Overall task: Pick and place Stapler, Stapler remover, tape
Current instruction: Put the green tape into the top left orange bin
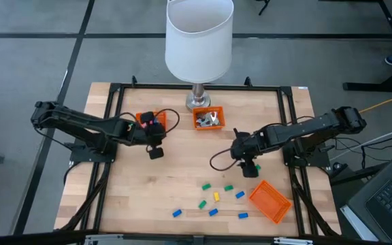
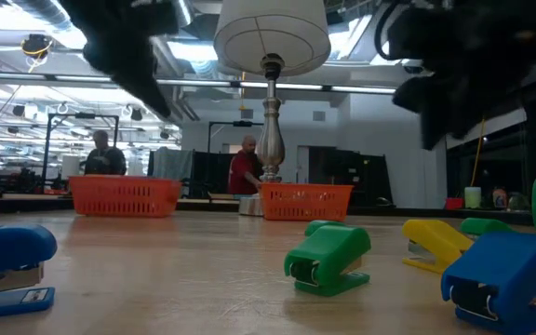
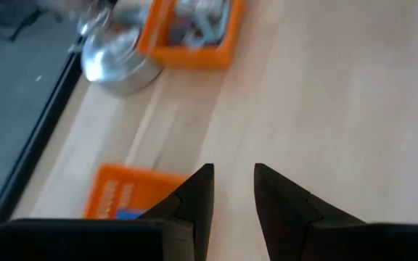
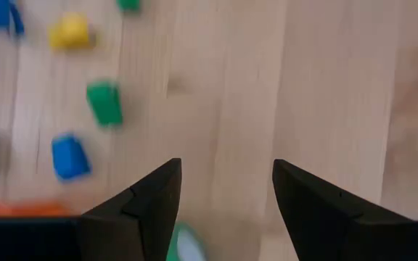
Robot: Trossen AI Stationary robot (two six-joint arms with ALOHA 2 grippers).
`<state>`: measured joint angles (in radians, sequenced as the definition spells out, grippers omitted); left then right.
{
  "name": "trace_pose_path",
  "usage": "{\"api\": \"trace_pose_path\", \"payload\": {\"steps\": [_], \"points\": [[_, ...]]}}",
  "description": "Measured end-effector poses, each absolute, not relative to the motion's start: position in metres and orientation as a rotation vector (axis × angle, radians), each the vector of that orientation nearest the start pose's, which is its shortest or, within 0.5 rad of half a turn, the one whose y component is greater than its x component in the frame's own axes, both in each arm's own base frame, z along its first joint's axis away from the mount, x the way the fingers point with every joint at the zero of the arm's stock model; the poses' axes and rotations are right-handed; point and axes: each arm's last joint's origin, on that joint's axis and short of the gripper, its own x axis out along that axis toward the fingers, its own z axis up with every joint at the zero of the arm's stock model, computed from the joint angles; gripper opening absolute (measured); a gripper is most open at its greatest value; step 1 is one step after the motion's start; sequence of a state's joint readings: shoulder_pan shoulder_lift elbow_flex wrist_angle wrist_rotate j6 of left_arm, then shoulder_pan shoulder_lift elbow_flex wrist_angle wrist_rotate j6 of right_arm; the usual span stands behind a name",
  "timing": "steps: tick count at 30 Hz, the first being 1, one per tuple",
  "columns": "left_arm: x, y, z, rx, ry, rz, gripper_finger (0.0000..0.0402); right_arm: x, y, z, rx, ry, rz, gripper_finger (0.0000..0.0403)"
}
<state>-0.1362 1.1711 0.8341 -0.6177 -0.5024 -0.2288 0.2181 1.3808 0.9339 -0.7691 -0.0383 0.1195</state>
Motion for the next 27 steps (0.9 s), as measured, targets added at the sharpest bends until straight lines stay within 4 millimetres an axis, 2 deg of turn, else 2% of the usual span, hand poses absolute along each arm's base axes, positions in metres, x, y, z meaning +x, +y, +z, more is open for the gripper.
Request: {"api": "trace_pose_path", "payload": {"steps": [6,11,17,27], "points": [[0.229,-0.035,0.254,0.036,0.729,0.372,0.0095,0.231,0.070,0.222,-0.158,1.324,0.290,0.0220],[0.230,-0.049,0.257,0.028,0.679,0.318,0.0093,0.223,0.083,0.221,-0.306,1.331,0.440,0.0220],[0.228,-0.059,0.258,0.010,0.670,0.290,0.0091,0.218,0.088,0.218,-0.342,1.377,0.470,0.0220],[0.226,-0.065,0.258,0.001,0.667,0.269,0.0091,0.210,0.085,0.189,-0.356,1.514,0.462,0.0220]]}}
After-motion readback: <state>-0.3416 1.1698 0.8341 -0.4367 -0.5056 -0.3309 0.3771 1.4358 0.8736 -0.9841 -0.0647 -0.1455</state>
